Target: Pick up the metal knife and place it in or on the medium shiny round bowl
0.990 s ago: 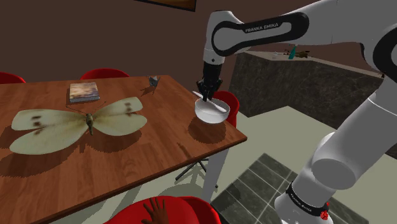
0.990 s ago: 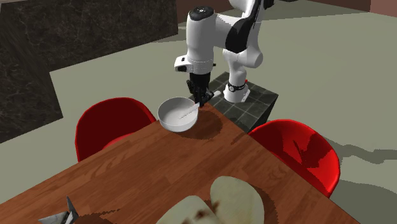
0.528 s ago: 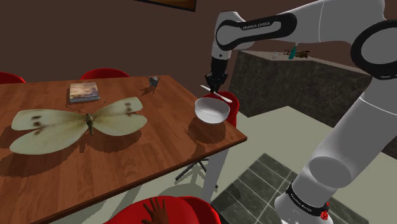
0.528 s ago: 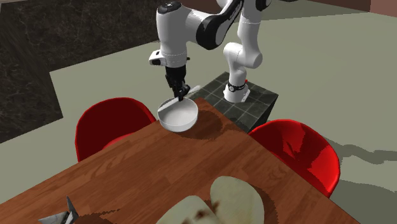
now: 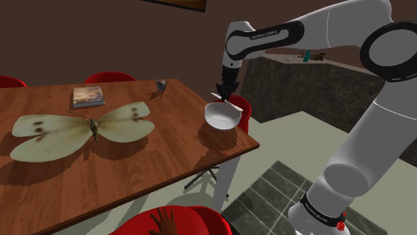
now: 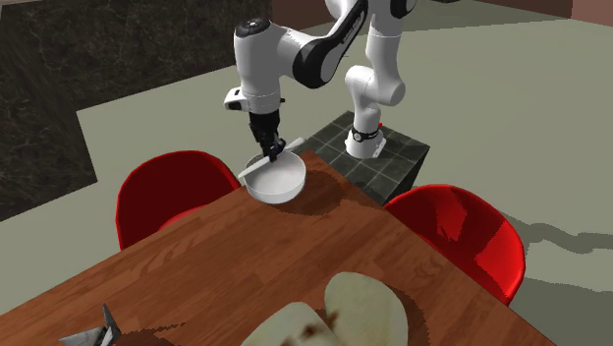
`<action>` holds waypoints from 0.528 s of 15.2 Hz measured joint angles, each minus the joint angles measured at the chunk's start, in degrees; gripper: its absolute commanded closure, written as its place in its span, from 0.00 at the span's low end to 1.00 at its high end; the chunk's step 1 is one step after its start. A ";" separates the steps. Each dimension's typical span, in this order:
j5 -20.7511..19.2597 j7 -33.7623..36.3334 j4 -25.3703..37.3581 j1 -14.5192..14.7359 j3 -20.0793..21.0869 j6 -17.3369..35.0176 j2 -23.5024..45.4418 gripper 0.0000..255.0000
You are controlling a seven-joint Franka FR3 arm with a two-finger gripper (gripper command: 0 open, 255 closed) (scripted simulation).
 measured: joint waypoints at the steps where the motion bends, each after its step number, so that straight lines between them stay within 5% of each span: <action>1: -0.03 0.22 -0.57 0.08 0.08 0.81 0.25 1.00; 8: -0.16 0.40 -4.46 0.09 0.10 6.02 1.57 1.00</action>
